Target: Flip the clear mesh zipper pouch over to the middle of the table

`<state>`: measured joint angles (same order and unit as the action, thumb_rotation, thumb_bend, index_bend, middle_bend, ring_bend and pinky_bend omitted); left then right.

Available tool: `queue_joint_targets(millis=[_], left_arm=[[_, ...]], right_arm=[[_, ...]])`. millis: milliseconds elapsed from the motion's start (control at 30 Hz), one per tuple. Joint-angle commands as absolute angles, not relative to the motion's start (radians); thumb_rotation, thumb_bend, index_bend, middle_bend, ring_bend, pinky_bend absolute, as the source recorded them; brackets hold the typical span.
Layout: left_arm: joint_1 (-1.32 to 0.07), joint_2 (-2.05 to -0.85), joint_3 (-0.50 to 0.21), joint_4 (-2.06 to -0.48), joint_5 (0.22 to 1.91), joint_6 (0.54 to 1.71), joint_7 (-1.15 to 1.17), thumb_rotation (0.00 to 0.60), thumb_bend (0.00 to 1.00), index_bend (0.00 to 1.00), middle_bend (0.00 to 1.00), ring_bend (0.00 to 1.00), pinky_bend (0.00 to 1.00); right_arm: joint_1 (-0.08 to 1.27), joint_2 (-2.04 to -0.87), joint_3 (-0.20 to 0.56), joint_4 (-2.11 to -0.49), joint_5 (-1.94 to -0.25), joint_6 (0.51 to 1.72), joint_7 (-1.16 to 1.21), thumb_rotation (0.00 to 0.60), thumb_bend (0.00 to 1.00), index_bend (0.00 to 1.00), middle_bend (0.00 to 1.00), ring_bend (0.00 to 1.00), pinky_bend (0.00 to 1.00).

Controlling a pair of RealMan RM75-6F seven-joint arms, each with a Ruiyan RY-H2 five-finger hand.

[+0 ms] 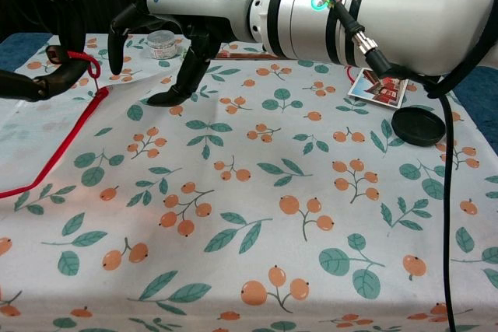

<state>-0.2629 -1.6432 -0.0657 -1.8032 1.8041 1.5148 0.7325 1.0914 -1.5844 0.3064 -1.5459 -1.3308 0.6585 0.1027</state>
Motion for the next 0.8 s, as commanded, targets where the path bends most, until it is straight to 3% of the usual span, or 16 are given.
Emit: queue_joint_targets(millis=[33, 433, 800], left_arm=[[-0.261, -1.643, -0.068, -1.805, 1.803, 1.515, 0.733, 0.600, 0.39, 0.70, 0.57, 0.49, 0.44], [-0.253, -1.640, -0.080, -1.808, 1.800, 1.520, 0.726, 0.600, 0.39, 0.71, 0.57, 0.49, 0.44], [-0.231, -1.639, -0.088, -1.800, 1.786, 1.552, 0.696, 0.600, 0.39, 0.71, 0.57, 0.49, 0.45]], right_arm=[[1.104, -1.609, 0.306, -1.513, -1.345, 0.659, 0.161, 0.600, 0.22, 0.39, 0.17, 0.00, 0.00], [1.139, -1.675, 0.299, -1.428, -1.368, 0.655, 0.287, 0.600, 0.31, 0.47, 0.21, 0.02, 0.00], [1.158, -1.728, 0.337, -1.376, -1.305, 0.672, 0.317, 0.600, 0.43, 0.75, 0.36, 0.12, 0.04]])
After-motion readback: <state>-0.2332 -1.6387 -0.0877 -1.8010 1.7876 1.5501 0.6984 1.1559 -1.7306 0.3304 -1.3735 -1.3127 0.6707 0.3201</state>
